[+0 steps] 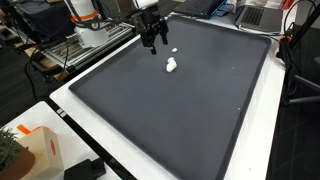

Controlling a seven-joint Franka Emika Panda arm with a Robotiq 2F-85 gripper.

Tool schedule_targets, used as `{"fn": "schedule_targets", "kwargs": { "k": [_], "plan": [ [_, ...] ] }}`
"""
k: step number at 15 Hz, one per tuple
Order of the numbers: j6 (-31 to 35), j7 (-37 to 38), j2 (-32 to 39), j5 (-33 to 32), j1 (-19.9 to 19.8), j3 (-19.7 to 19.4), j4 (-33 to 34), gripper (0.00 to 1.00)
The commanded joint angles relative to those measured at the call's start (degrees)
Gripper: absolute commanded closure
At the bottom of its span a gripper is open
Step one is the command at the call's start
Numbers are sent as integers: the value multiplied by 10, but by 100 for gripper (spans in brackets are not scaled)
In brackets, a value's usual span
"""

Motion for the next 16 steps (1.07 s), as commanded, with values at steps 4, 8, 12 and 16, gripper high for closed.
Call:
{"fn": "schedule_targets", "kwargs": {
  "k": [4, 8, 12, 16],
  "plan": [
    [26, -90, 58, -68, -15, -41, -5, 0],
    [41, -118, 88, -82, -22, -51, -2, 0],
    [115, -161, 101, -105, -29, -85, 2, 0],
    [172, -232, 131, -124, -29, -119, 3, 0]
  ]
}}
